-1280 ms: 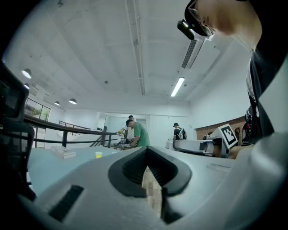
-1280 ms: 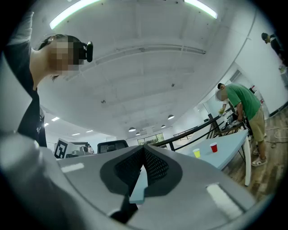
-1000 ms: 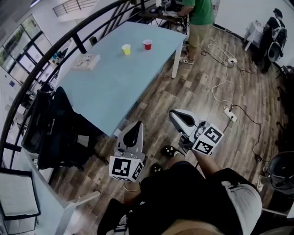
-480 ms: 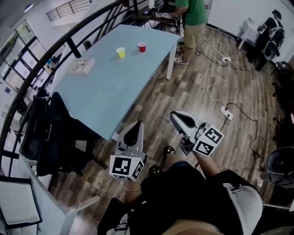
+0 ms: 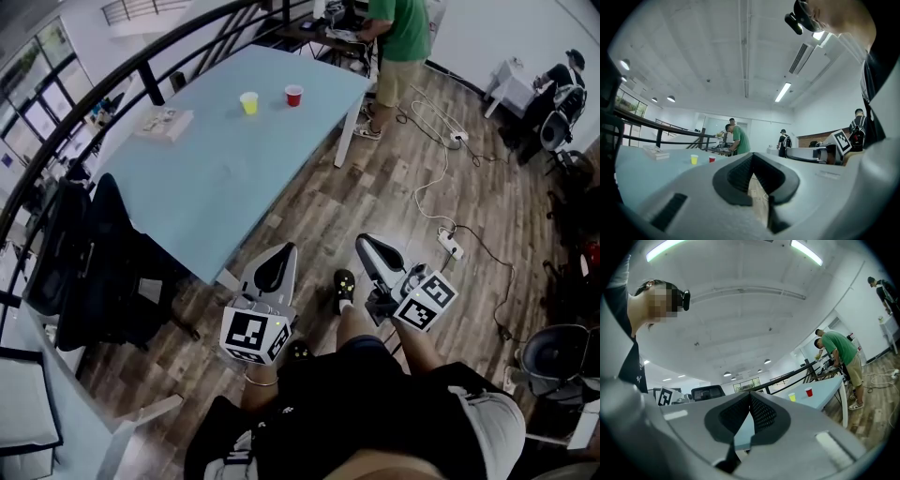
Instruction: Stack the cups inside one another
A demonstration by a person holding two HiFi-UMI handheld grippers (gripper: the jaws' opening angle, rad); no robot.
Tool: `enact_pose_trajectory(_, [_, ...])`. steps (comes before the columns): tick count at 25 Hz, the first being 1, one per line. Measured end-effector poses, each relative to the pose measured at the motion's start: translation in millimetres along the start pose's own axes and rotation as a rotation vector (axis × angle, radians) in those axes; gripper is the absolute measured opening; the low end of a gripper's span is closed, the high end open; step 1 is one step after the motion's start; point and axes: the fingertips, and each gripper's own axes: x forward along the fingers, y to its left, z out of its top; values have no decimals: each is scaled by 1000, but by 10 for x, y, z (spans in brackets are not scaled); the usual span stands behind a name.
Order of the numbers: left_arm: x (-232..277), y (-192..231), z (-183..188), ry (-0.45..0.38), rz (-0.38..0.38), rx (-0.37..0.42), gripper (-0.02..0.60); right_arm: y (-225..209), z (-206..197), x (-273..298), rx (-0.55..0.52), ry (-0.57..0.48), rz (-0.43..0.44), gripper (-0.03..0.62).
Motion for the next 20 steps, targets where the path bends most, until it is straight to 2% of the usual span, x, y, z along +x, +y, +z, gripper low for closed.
enact_pose_trajectory(11, [297,225,-7,16,66,9,-15,-345,-7,296,17,34,58,2])
enact_pose_trajectory(20, [736,371,-1,8,107,9,-15,-831,106,507,36,47,90,2])
